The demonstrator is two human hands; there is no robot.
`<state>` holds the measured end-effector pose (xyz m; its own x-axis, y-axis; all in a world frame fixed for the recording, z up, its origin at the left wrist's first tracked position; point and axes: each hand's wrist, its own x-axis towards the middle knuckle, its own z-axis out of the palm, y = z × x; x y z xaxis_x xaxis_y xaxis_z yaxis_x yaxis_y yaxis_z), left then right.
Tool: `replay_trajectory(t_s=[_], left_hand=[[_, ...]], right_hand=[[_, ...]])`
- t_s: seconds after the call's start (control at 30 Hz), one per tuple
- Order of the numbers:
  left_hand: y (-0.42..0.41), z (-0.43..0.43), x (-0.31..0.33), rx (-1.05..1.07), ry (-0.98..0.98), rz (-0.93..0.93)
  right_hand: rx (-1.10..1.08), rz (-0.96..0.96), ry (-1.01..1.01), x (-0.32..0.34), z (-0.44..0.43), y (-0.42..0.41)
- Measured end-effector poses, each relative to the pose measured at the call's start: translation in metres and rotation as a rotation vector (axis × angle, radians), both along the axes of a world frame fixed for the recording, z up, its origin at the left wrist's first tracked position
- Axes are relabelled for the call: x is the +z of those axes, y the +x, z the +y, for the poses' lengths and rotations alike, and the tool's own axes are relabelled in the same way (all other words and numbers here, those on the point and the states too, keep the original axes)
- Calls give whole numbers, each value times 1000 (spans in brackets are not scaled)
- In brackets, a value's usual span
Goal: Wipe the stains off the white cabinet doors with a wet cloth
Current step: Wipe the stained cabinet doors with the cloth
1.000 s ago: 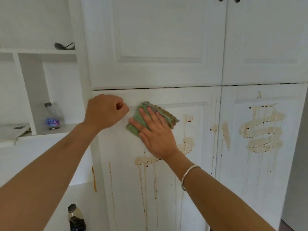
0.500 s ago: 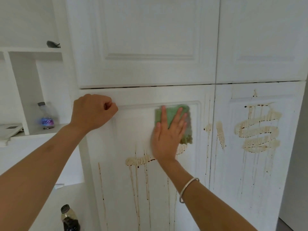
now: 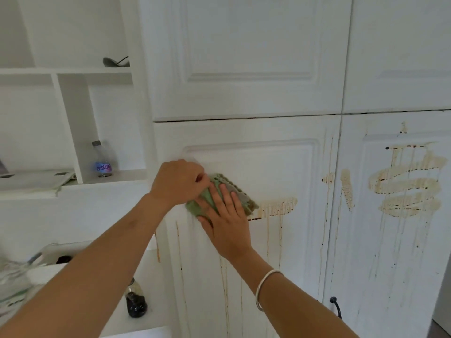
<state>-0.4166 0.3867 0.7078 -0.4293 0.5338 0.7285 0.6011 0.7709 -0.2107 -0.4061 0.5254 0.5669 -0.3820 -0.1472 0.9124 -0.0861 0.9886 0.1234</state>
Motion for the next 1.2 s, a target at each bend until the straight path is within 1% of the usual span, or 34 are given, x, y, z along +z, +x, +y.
replay_trajectory(t_s=[0.03,0.1,0.2,0.27,0.37,0.47,0.6,0.67,0.73,0.83,0.93,1.03,1.07,1.1,1.2], left_hand=[[0,0,2,11,6,-7],[1,0,7,42,-45,9],[5,3,9,73,-245,93],[7,9,8,66,-318,72],[5,17,12,23,-251,-41],[4,17,15,-31,-197,-146],[1,19,20,-37,-189,-213],[1,20,18,-33,-194,-182],[-2,19,15,-36,-184,-134],[-4,17,12,-47,-150,-120],[-5,16,12,-43,-127,-109],[-4,14,12,-36,-115,-97],[-3,15,11,-37,-111,-92],[-2,15,10,-36,-103,-85],[-3,15,7,-13,-88,-69]], right_hand=[[-6,0,-52,2,7,2],[-52,16,-164,6,28,7],[-112,22,-254,12,65,14],[-143,14,-297,14,85,17],[-148,47,-368,13,107,19],[-82,102,-455,14,117,18],[-125,140,-565,10,88,11],[-139,118,-491,2,58,8],[-81,76,-321,-13,25,2],[20,30,-53,-38,-17,-5],[69,37,163,-46,-17,-11],[91,18,387,-41,11,-9],[75,11,409,-40,24,-6],[55,16,389,-40,38,-3],[-38,35,217,-44,85,8]])
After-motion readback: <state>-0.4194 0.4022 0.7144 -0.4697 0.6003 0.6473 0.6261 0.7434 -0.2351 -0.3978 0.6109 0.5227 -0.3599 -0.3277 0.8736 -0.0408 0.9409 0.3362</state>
